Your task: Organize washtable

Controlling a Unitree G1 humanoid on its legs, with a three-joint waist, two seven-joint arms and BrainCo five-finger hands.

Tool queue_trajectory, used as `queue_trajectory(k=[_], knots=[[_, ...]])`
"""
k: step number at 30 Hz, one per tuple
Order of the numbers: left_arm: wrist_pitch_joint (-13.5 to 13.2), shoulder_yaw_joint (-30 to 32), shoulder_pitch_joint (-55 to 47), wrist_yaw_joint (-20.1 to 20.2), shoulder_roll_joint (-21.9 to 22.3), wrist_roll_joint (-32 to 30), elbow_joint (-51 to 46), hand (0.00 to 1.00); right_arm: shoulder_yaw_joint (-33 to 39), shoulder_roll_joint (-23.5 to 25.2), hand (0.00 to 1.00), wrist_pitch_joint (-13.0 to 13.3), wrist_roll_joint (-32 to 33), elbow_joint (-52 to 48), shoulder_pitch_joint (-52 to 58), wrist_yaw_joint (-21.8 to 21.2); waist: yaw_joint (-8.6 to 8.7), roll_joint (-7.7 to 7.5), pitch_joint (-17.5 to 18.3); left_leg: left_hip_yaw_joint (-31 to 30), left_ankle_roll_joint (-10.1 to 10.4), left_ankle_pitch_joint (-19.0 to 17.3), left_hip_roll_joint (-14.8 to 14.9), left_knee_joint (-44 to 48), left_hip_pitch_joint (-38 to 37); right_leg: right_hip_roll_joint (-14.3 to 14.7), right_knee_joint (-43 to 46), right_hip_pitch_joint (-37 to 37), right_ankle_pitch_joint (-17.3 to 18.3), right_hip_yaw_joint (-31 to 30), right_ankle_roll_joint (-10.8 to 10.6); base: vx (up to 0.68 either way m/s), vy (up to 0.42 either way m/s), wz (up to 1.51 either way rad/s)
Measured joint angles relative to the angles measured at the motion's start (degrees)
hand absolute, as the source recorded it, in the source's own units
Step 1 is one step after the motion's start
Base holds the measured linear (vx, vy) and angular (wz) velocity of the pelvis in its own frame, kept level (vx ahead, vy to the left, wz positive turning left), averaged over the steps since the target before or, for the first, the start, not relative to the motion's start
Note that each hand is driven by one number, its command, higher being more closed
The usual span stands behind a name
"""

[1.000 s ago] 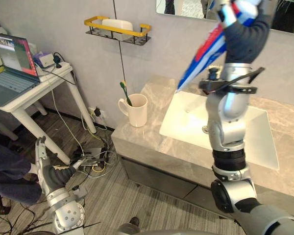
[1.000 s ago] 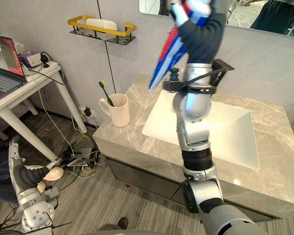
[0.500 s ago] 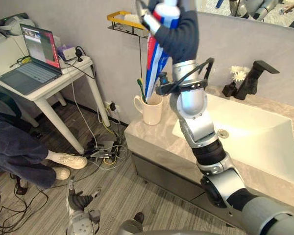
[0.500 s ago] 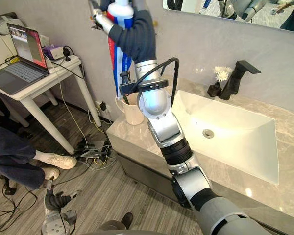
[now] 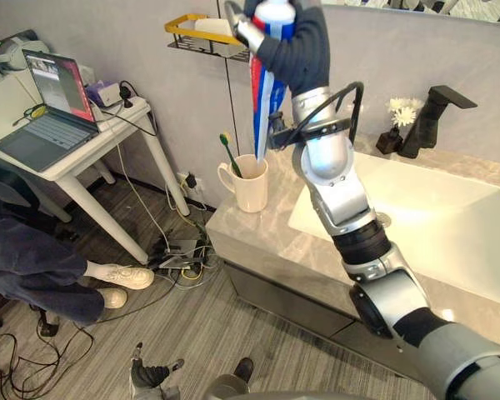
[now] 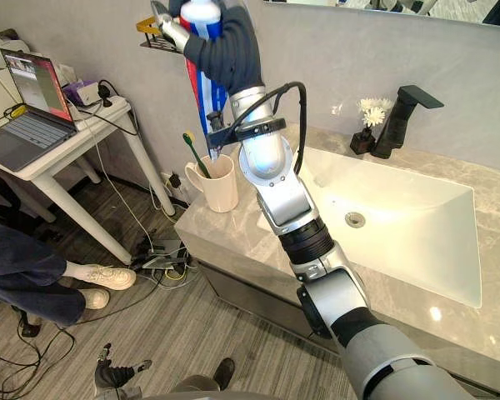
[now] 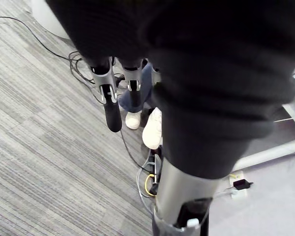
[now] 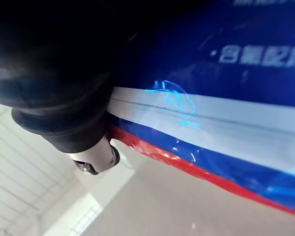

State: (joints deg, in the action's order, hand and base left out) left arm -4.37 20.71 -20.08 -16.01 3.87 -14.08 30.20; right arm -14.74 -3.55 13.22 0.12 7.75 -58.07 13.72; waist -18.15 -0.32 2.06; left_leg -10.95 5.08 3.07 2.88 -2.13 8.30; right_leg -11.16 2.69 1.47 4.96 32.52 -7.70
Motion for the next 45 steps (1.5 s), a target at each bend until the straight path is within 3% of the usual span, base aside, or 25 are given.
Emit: queue_trajectory(k=[10,18,25,32,45], knots=[[-0.5,-0.58,1.2,2.23,-0.17,1.06,-0.28,0.0,-4.19,0.34,1.0,-0.06,0.5,2.82,-2.34,-0.13,-0.17,1.32,0.12,0.08,0.24,0.18,0.04,0.01,1.67,-0.09,0.33,-1.8,0.08,0.03,0.12,0.0,0.0,0.0],[-1.29,-7.62,-0.51,3.7,0.02,1.05,-11.74,0.0,-5.96,-0.2,1.0,-0.05,0.3,2.76,-3.98,-0.13,-1.15,3.01,-0.15,-0.1,0.84,0.59,0.06,-0.02,2.12,-0.2,1.17,-1.96,0.65,0.81,0.28,-0.01,0.009,0.06],[-1.81,-9.28,-4.47,4.86,0.47,0.97,-16.72,0.0,-5.76,-4.01,1.0,-0.08,0.22,2.43,-5.35,0.06,-2.12,3.86,-0.82,-1.59,0.95,1.55,-0.41,-0.23,4.26,-1.26,4.28,-3.96,2.34,2.61,0.17,-0.01,0.015,0.16],[-1.84,-9.38,-6.21,6.03,0.47,0.99,-21.84,0.0,-3.55,-5.46,1.0,-0.09,-0.15,1.73,-5.56,0.23,-2.94,4.17,-1.5,-1.5,1.28,2.06,-0.96,-0.31,5.86,-2.32,5.98,-5.92,3.1,3.02,-0.06,-0.02,0.022,0.05],[-2.27,-11.57,-6.15,6.02,0.46,1.0,-25.69,0.0,-3.32,-5.67,1.0,-0.69,-0.19,2.13,-8.07,0.67,-2.91,4.48,-3.53,0.44,0.89,2.42,-0.99,-0.91,6.93,-2.62,6.12,-7.82,3.11,2.07,-0.07,-0.01,0.012,-0.03]])
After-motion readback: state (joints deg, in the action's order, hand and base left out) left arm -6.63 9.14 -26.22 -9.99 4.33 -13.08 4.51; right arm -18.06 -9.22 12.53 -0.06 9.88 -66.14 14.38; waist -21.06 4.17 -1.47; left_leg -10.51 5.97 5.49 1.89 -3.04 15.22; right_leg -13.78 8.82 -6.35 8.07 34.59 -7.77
